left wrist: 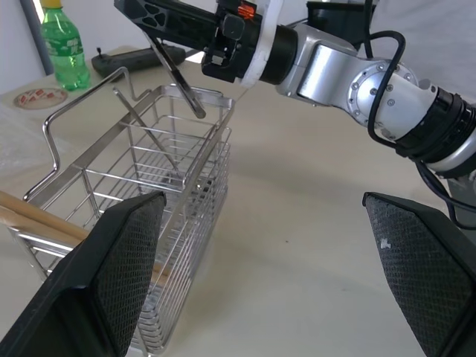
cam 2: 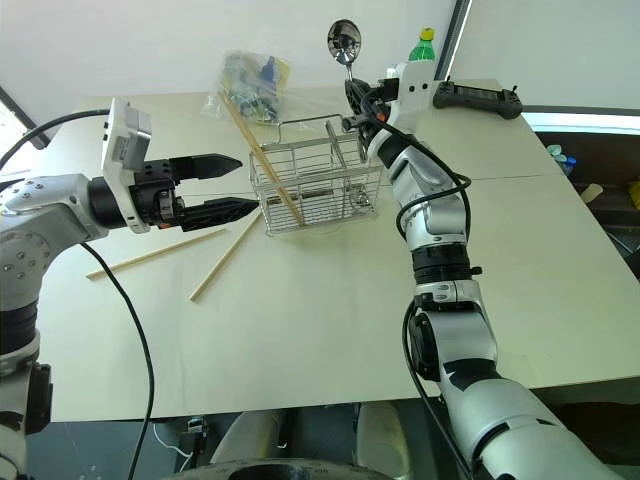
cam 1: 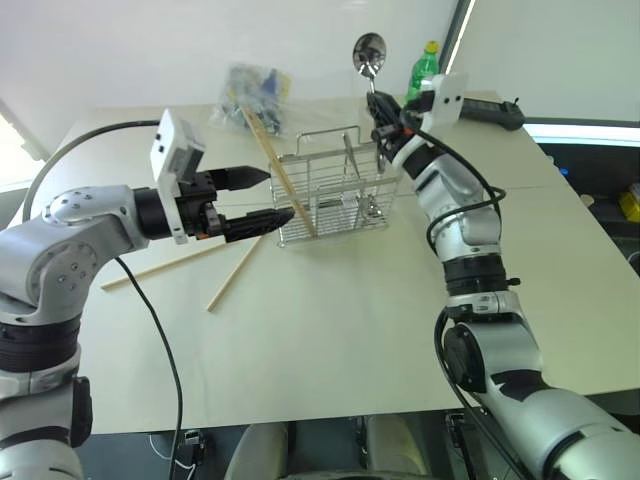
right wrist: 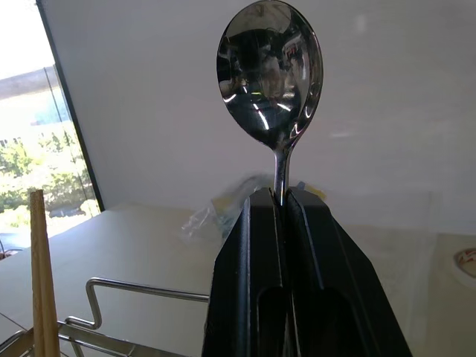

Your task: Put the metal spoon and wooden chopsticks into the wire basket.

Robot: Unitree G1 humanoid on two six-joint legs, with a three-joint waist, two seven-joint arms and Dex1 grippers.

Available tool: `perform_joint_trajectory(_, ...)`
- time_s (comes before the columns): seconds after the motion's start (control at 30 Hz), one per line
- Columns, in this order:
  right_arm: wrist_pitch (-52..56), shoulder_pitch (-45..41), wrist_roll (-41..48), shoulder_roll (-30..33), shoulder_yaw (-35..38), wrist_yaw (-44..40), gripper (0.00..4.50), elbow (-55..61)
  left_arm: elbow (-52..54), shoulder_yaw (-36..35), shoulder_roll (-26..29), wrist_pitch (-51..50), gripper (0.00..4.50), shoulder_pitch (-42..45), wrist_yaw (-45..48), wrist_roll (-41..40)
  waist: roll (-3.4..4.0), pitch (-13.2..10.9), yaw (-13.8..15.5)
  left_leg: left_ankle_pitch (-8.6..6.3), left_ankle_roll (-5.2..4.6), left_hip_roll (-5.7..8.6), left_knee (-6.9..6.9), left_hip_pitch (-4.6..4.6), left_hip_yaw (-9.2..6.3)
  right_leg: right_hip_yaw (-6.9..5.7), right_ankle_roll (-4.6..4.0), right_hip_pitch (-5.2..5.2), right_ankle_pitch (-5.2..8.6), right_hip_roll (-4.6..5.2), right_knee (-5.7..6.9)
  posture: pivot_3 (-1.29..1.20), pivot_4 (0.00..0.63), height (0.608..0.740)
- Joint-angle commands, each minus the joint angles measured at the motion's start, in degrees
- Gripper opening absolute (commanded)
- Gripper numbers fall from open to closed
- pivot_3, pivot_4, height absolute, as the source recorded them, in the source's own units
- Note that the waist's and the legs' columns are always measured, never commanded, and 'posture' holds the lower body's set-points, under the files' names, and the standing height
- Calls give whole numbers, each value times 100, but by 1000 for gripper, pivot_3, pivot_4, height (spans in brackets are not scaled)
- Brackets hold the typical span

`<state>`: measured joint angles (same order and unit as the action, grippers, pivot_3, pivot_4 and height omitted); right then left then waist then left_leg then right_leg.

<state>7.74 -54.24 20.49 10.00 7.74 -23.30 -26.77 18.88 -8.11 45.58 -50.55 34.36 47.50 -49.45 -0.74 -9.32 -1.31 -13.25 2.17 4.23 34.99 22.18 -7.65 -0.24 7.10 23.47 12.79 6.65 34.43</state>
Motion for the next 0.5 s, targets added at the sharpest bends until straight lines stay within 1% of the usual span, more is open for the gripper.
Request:
perform_joint_trajectory(0.03,-256,-226,18,-98,119,23,37,-58,86,-204,18,52,4500,122,-24,-75,0,0,1,0,0,0,0,0,0,0,0,0,0,0,1,0,150,719)
perform_joint_trajectory(0.13,-224,-197,95,-168,197,95,1056,-99,67,-200,25,61,4500,160,-22,-71,0,0,1,1,1,0,2,0,0,0,-1,0,0,0,1,0,150,719)
perform_joint_trajectory(0.17,-203,-184,114,-183,220,107,1512,-89,57,-197,26,63,4500,171,-19,-68,0,0,1,1,1,0,2,0,-1,0,-1,0,0,-1,2,0,150,719)
perform_joint_trajectory(0.2,-192,-177,120,-191,233,111,2088,-82,50,-196,27,63,4500,178,-16,-66,0,0,1,1,1,0,2,0,-1,0,-1,0,-1,-1,2,0,150,719)
perform_joint_trajectory(0.27,-168,-149,109,-189,248,143,2982,-35,21,-180,28,84,4500,199,5,-42,0,0,1,1,2,0,2,0,-1,0,-1,0,-1,-1,2,0,150,719)
perform_joint_trajectory(0.3,-148,-131,97,-177,253,165,3622,-2,-4,-170,26,98,4500,216,18,-28,0,0,1,1,2,0,2,0,-1,0,-1,0,-1,-1,2,0,150,719)
perform_joint_trajectory(0.33,-134,-119,89,-169,256,181,4133,21,-22,-164,24,107,4500,228,27,-18,0,0,1,1,2,0,2,0,-1,0,-1,0,-1,-1,2,0,150,719)
perform_joint_trajectory(0.37,-120,-104,81,-150,260,193,4486,44,-48,-150,18,121,4500,246,37,-2,0,0,1,1,2,0,2,0,-1,0,-1,0,-1,-1,2,0,150,719)
perform_joint_trajectory(0.5,-76,-83,39,-38,291,261,4486,100,-151,-89,-20,181,4500,318,89,62,0,0,5,1,2,0,3,0,-1,0,-1,-1,-1,-1,3,0,150,719)
